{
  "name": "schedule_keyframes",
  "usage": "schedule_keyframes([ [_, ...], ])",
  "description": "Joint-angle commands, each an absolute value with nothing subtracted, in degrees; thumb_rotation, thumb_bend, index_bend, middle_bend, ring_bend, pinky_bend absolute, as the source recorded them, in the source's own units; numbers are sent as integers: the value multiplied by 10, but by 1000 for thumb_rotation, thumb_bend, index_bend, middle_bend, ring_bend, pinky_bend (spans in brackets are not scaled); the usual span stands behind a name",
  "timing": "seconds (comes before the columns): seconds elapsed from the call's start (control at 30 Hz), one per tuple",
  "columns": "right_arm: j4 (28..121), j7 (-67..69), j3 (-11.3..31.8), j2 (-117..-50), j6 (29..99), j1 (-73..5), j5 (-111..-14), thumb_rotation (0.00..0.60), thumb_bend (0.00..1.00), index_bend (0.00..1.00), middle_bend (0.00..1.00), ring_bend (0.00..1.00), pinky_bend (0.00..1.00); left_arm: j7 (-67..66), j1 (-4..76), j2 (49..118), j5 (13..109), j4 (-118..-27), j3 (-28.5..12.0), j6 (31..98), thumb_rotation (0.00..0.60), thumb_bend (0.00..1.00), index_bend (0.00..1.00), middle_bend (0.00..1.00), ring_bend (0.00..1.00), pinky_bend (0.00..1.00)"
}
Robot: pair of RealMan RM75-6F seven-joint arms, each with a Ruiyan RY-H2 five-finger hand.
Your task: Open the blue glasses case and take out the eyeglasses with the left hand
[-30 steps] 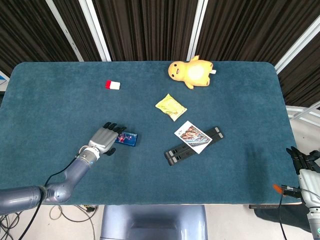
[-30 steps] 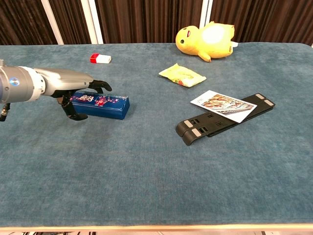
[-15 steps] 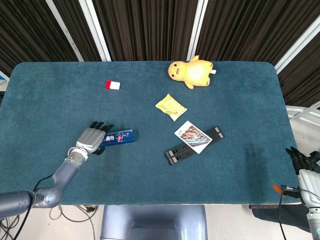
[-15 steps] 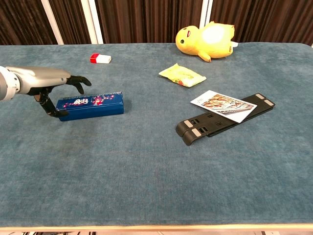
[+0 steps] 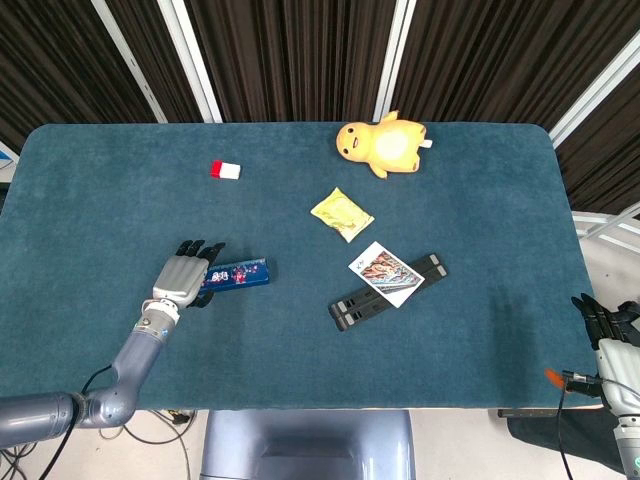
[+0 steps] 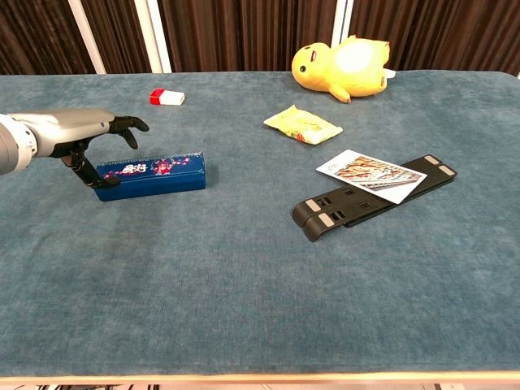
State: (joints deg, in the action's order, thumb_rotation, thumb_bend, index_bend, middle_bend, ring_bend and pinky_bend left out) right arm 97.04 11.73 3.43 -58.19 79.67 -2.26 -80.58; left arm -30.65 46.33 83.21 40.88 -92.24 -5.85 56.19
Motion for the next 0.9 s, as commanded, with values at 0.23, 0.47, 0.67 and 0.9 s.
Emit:
schedule_keyframes([
  [0.23, 971, 121, 34, -580, 796, -23, -807, 600, 150, 0, 0, 0, 200, -329, 449, 839, 392, -953, -55, 613, 600, 372, 0, 208, 0, 53],
  [0.47, 971, 122, 33, -580, 796, -22, -808, 600, 152, 0, 0, 0, 200, -332, 447, 845, 380, -945, -58, 615, 600, 387, 7, 219, 0, 60],
  [0.67, 972, 120, 34, -580, 796, -22, -807, 600, 153, 0, 0, 0, 200, -335, 449, 855, 377, -930, -61, 612, 600, 388, 12, 225, 0, 60],
  [0.9, 972, 119, 34, -581, 796, -22, -806, 600, 154, 0, 0, 0, 200, -334, 448, 861, 374, -917, -63, 608, 600, 410, 22, 236, 0, 60],
])
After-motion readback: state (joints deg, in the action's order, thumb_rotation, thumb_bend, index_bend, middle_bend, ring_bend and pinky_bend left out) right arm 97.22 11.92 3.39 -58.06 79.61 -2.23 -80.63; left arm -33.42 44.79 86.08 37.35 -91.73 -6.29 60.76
